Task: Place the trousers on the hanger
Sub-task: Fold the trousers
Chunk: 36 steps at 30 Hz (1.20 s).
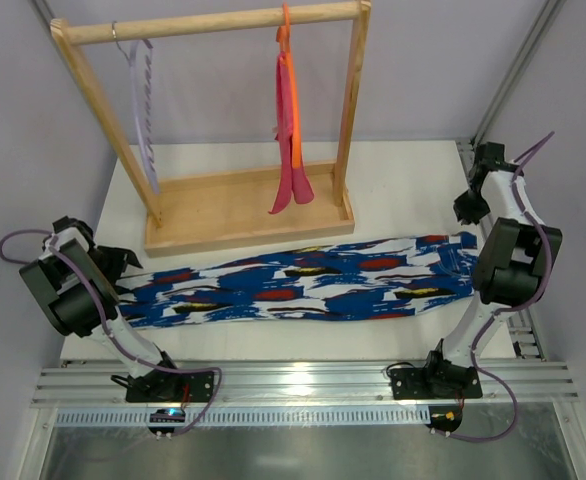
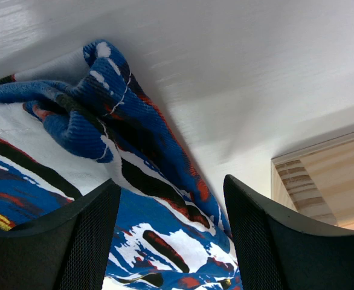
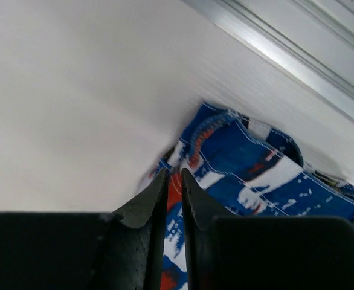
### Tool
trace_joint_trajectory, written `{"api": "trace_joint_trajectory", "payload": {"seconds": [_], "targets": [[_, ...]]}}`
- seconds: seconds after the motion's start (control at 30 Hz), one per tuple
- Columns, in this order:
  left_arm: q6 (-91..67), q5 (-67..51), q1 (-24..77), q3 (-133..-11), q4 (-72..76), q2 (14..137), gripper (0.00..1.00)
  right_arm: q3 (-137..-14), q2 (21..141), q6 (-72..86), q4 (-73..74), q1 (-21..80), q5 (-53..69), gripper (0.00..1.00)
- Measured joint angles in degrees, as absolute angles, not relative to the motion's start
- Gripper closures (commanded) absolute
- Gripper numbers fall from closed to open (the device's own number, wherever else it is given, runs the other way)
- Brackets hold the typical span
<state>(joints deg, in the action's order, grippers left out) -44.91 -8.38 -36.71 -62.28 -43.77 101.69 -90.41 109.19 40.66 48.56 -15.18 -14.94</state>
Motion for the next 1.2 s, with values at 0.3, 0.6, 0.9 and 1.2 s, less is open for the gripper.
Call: {"api": "trace_joint_trajectory", "payload": {"seconds": [0.3,0.6,0.9,1.2], "targets": [[-44.97,-9.15,-36.60,-63.94,-43.83,102.96,0.30,-71.72,106.19,39.00,41.58,-18.94,-10.63,0.81],[-45.28,-12.69,-36.47,-64.18,-40.88,103.13,0.28,-72.75,107.87,32.73,34.89,-19.11,-6.37,0.71],[-45.93,-14.37,-35.46,-64.10,-35.92,102.10,0.20,-71.55,98.78,28.34,33.91,-17.93,-1.34,0.59],[-44.01,-12.23,-35.31,-62.67,-35.40,93.78,0.11,-58.02,75.88,31.70,33.23,-6.74,8.27,0.59]]}}
